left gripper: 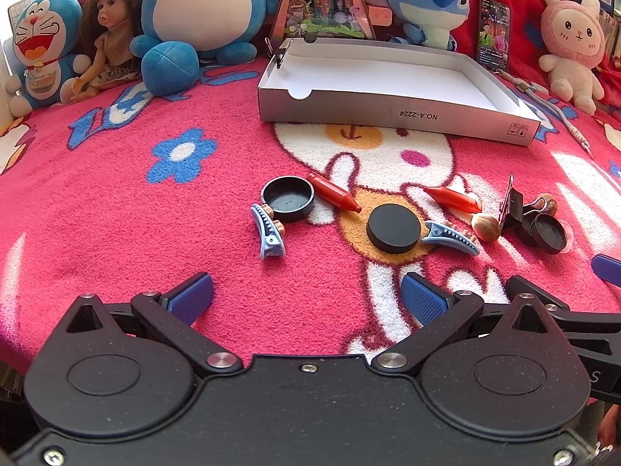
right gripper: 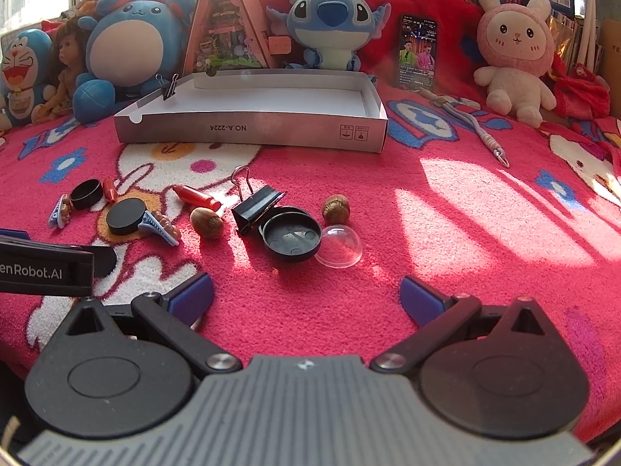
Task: Organize rigid objects
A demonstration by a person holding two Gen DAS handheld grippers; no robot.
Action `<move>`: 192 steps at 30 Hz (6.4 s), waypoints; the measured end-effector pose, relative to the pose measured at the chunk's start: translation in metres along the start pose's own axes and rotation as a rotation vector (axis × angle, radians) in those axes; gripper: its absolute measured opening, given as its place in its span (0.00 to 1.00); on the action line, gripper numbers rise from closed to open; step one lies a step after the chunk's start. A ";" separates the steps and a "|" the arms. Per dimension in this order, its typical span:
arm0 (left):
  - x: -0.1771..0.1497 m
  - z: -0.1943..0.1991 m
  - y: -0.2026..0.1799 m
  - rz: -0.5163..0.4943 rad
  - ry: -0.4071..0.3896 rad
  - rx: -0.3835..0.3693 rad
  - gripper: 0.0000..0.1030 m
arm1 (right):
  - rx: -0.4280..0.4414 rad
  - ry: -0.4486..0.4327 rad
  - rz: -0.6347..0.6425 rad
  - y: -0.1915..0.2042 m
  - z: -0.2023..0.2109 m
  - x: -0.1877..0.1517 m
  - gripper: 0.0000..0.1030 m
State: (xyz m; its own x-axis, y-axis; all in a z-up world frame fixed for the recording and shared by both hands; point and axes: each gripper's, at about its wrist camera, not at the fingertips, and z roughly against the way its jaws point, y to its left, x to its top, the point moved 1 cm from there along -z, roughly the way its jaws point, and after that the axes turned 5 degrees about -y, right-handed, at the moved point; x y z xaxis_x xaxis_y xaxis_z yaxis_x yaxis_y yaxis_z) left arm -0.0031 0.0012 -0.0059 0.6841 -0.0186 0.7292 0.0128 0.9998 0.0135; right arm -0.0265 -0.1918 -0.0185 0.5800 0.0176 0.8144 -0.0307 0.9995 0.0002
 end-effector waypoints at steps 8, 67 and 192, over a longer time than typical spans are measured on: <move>-0.015 0.005 0.001 0.008 -0.125 0.009 1.00 | -0.013 -0.008 -0.009 0.001 0.000 -0.001 1.00; 0.111 -0.007 0.027 0.085 -0.191 -0.310 0.12 | 0.105 -0.112 -0.131 -0.042 -0.017 0.099 0.35; 0.042 -0.007 0.026 -0.044 -0.195 -0.231 0.87 | 0.134 -0.206 -0.060 -0.053 -0.007 0.031 1.00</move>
State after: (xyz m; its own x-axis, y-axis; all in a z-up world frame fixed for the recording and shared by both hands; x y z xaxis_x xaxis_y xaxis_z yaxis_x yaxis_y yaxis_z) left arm 0.0308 0.0263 0.0205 0.5265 -0.0392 0.8493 0.2201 0.9712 -0.0916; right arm -0.0016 -0.2441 0.0024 0.4060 -0.0605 0.9119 -0.1169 0.9862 0.1175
